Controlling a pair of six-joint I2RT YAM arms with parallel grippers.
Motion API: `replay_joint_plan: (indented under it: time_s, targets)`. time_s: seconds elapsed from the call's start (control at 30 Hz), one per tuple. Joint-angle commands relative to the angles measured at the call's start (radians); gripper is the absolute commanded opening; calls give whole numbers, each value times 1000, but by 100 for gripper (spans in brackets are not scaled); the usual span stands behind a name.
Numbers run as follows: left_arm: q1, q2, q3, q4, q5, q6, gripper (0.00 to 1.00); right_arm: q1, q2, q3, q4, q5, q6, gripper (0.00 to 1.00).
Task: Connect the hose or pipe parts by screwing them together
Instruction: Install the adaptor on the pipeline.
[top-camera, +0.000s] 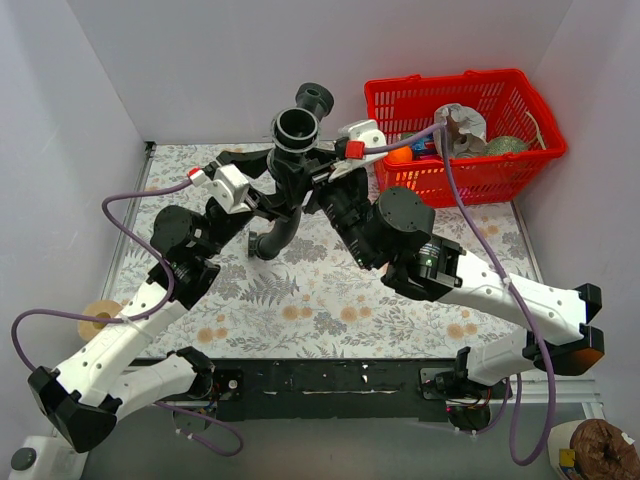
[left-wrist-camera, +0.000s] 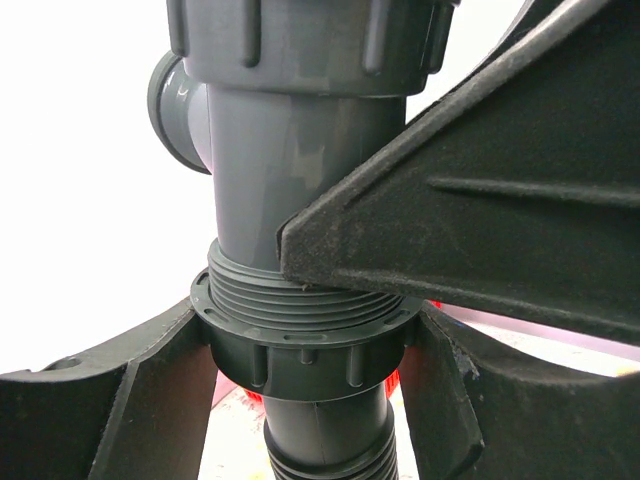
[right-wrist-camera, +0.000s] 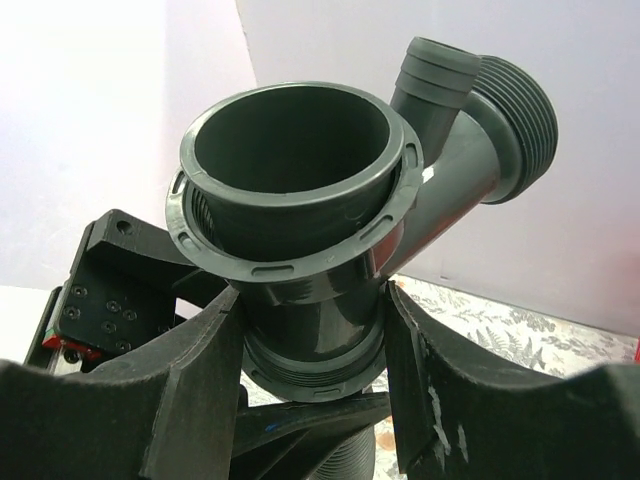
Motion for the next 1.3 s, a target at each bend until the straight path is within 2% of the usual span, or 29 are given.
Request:
replay_joint_plan:
  time_s: [0.0,0.03,0.07,0.1,0.23,0.33,0.53,0.63,0.7,0.77,0.87,0.9,0.97,1.0,1.1,1.27]
  targets:
    - [-5,-16,45,148,-64,42,0,24,62,68,-232,6,82,34]
    - [-5,-13,46,148,-83,36,0,24,63,100,-248,-17,82,54]
    - [-5,-12,54,142,-93,31,0,24,60,105,-261,-43,82,69]
    - [-5,-9,57,136,-103,30,0,22,33,98,-260,-89,74,90]
    - [-5,-22,52,136,-106,25,0,15,-73,32,-292,-262,57,93]
    - [-5,-25,51,137,-109,11,0,-15,-121,42,-410,-385,39,94]
    - [-3,-48,52,118,-32,-70,0,-211,-211,61,-516,-677,-61,96]
    - [1,-67,65,50,95,-135,0,-375,-254,66,-527,-749,-130,96]
    - [7,-81,71,19,191,-172,0,-409,-283,61,-490,-735,-162,97]
    - [7,-88,80,-22,238,-219,0,-436,-315,46,-417,-683,-197,93]
    - [9,-93,85,-54,290,-237,0,-462,-316,64,-395,-634,-233,79]
    - [9,-94,86,-60,299,-239,0,-467,-300,85,-416,-608,-240,70]
    - [10,-96,86,-62,319,-254,0,-476,-235,176,-464,-576,-259,62]
    - [10,-98,86,-60,333,-260,0,-479,-216,196,-498,-559,-262,52]
    - [14,-102,94,-68,374,-282,0,-530,-196,210,-490,-636,-248,38]
    - [17,-104,109,-114,408,-280,0,-666,-207,176,-461,-870,-182,36]
